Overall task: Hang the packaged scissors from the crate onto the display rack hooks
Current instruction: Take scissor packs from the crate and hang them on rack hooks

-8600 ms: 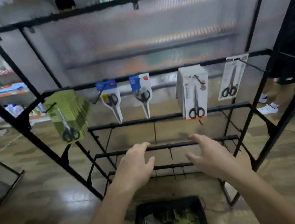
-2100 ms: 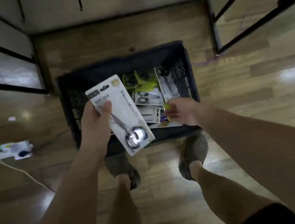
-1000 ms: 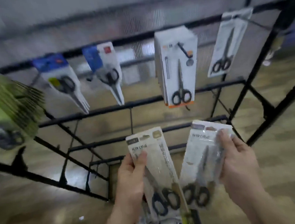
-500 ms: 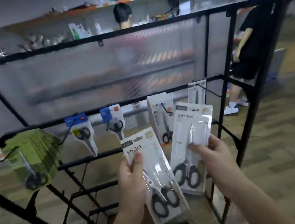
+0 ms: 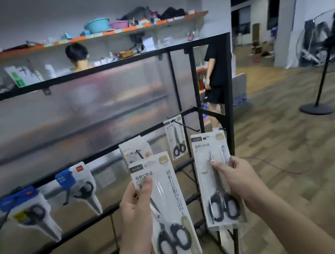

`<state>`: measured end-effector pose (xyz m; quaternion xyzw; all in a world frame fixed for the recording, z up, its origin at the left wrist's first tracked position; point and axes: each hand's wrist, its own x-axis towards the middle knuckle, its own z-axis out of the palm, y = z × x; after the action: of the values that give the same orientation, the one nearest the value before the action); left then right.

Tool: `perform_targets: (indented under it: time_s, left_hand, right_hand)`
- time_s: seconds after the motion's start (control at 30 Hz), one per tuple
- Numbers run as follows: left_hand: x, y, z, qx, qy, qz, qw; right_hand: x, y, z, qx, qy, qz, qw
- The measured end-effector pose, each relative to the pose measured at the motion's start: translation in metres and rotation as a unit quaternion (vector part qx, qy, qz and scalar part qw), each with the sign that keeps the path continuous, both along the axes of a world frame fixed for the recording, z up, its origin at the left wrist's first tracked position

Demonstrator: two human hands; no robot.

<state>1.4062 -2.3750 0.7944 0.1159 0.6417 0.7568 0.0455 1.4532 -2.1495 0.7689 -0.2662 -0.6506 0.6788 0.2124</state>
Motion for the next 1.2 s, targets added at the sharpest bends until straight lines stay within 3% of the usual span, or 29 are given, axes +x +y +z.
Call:
perform_targets:
  time_s: [0.23, 0.53, 0.67, 0.83, 1.1, 1.2]
  left_hand:
    - [-0.036, 0.068, 0.007, -0.056, 0.011, 0.012, 0.998]
    - [-0.061, 0.127, -0.015, -0.032, -0.026, 0.101, 0.994]
    - [-0.061, 0.140, -0.020, -0.012, -0.030, 0.122, 0.992]
    - [-0.060, 0.144, -0.012, -0.018, -0.012, 0.142, 0.990]
    - [-0.061, 0.159, -0.016, 0.005, -0.021, 0.153, 0.988]
    - [-0.060, 0.170, -0.019, 0.001, -0.019, 0.136, 0.991]
  right_hand:
    - [-0.057, 0.066, -0.011, -0.012, -0.002, 0.083, 0.996]
    - [-0.098, 0.100, -0.029, -0.029, -0.023, 0.197, 0.980]
    - [-0.094, 0.104, -0.024, -0.052, 0.028, 0.254, 0.965]
    - [-0.093, 0.106, -0.026, -0.052, 0.079, 0.253, 0.963]
    - [-0.108, 0.119, -0.040, -0.087, 0.059, 0.287, 0.952]
    - [-0.127, 0.125, -0.049, -0.049, 0.035, 0.315, 0.947]
